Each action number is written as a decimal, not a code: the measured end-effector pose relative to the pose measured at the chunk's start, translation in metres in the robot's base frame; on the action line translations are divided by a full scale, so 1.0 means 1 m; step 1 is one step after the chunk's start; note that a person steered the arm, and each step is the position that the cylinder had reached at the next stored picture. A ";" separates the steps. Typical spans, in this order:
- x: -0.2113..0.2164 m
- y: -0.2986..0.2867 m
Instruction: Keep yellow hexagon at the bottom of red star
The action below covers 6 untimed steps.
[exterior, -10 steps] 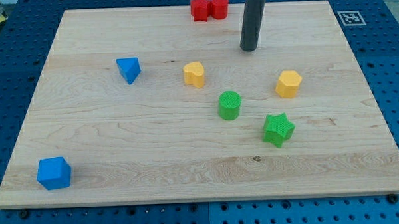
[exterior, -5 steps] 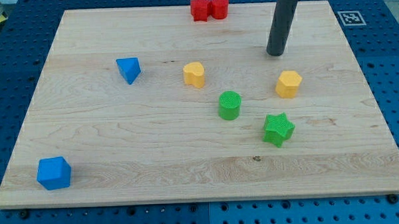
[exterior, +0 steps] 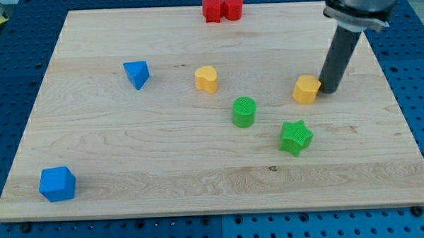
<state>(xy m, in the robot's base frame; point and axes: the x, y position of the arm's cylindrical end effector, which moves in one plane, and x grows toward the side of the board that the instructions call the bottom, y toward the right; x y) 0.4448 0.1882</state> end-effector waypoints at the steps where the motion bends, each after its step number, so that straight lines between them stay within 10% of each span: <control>1: 0.027 0.000; 6: 0.014 -0.039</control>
<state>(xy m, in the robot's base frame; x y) 0.4588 0.1493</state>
